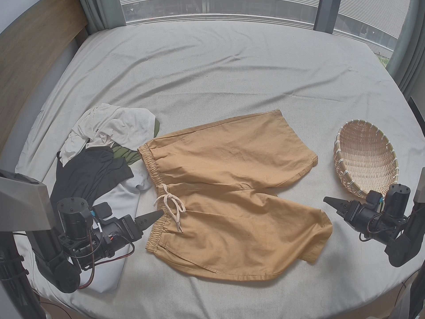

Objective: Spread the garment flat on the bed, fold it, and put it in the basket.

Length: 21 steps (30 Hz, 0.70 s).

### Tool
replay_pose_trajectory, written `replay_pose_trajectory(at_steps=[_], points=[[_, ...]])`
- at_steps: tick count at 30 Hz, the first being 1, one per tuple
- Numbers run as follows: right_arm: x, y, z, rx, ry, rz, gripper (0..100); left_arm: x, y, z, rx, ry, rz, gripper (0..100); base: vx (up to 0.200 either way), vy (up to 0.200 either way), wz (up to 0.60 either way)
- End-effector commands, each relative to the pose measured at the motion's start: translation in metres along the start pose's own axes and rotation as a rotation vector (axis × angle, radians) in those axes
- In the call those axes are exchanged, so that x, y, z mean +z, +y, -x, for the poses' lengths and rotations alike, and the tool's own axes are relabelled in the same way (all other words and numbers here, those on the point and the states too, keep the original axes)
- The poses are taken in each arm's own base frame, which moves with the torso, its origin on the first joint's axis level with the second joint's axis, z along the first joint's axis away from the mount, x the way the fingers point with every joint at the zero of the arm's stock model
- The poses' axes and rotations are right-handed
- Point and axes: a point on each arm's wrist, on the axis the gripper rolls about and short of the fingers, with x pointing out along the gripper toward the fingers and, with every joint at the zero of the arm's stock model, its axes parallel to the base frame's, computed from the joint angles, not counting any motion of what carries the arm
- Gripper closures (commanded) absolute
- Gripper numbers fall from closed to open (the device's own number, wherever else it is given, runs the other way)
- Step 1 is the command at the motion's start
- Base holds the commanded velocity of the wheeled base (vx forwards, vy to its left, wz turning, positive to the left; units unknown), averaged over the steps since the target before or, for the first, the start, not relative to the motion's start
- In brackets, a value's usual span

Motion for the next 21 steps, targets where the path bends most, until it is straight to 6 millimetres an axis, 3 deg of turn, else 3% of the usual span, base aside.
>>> replay_pose_trajectory(at_steps=[1, 17, 18, 21], points=[[-0.006, -0.005, -0.003, -0.02, 0.028, -0.032, 0, -0.002, 0.002, -0.001, 0.008, 0.011, 0.004, 0, 0.0, 0.0, 0.0], [-0.015, -0.017, -0.008, -0.065, 0.067, -0.179, 0, -0.001, 0.001, -0.002, 0.003, 0.005, 0.002, 0, 0.0, 0.0, 0.0], [-0.016, -0.019, -0.01, -0.068, 0.07, -0.182, 100, -0.001, 0.001, -0.002, 0.003, 0.005, 0.002, 0, 0.0, 0.0, 0.0], [-0.017, -0.021, -0.013, -0.064, 0.067, -0.179, 100, -0.001, 0.001, -0.002, 0.004, 0.003, 0.001, 0, 0.0, 0.0, 0.0]])
